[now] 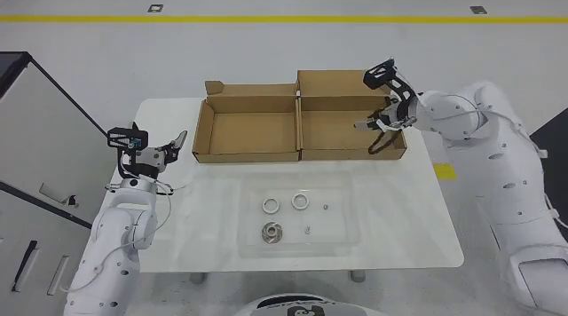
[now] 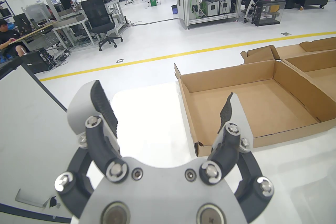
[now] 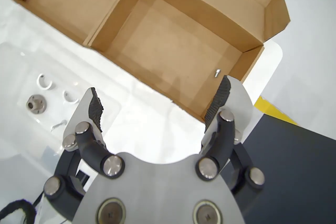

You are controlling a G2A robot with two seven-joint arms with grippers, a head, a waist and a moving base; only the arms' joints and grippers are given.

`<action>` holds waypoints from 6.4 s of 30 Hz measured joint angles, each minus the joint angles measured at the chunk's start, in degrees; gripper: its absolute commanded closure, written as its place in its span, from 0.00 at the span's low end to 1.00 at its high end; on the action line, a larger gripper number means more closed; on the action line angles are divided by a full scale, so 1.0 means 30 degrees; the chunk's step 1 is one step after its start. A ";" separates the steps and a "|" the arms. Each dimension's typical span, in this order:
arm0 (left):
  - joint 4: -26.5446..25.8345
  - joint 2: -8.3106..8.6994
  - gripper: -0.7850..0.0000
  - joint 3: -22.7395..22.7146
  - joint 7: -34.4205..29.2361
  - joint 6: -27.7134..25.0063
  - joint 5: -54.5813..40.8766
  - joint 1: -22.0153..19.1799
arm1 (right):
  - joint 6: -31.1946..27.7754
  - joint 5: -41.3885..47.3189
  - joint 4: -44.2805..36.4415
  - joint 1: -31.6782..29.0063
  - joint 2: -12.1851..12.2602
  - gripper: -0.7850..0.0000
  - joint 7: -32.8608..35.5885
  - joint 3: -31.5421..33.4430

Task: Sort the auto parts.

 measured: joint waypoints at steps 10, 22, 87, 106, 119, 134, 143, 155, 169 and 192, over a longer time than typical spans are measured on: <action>0.0000 0.0000 0.00 0.0000 0.0000 0.0000 0.0000 0.0000 | -0.2451 0.3217 -0.5138 -0.2149 0.0561 0.00 0.3165 0.0940; 0.0000 0.0000 0.00 0.0000 0.0000 0.0000 0.0000 0.0000 | -0.1972 0.5094 -0.6439 -0.0226 0.1278 0.00 0.3690 -0.4103; 0.0000 0.0000 0.00 0.0000 0.0000 0.0000 0.0000 0.0000 | -0.2842 0.5104 0.1019 0.8180 -0.2359 0.44 0.2816 -1.9456; 0.0000 0.0000 0.00 0.0000 0.0000 0.0000 0.0000 0.0000 | -0.3238 0.5334 0.2990 0.8006 -0.3469 0.55 0.2420 -2.0526; 0.0000 0.0000 0.00 0.0000 0.0000 0.0000 0.0000 0.0000 | -0.3346 0.4900 0.4021 0.7615 -0.3962 0.60 0.2313 -2.0524; 0.0000 0.0000 0.00 0.0000 0.0000 0.0000 0.0000 0.0000 | -0.3053 0.5435 0.4888 0.7701 -0.4304 1.00 0.2601 -2.0039; 0.0000 0.0000 0.00 0.0000 0.0000 0.0000 0.0000 0.0000 | -0.2049 0.7384 0.2261 0.8191 -0.2635 1.00 0.3612 -1.6763; 0.0000 0.0000 0.00 0.0000 0.0000 0.0000 0.0000 0.0000 | -0.2318 1.0401 -0.2112 0.6006 0.1010 1.00 0.3343 -1.0299; 0.0000 0.0000 0.00 0.0000 0.0000 0.0000 0.0000 0.0000 | -0.7840 1.8234 -0.2274 0.1015 0.4109 1.00 -0.2174 -0.5246; 0.0000 0.0000 0.00 0.0000 0.0000 0.0000 0.0000 0.0000 | -0.8732 2.4736 -0.0536 0.0239 0.4252 1.00 -0.3586 -0.4256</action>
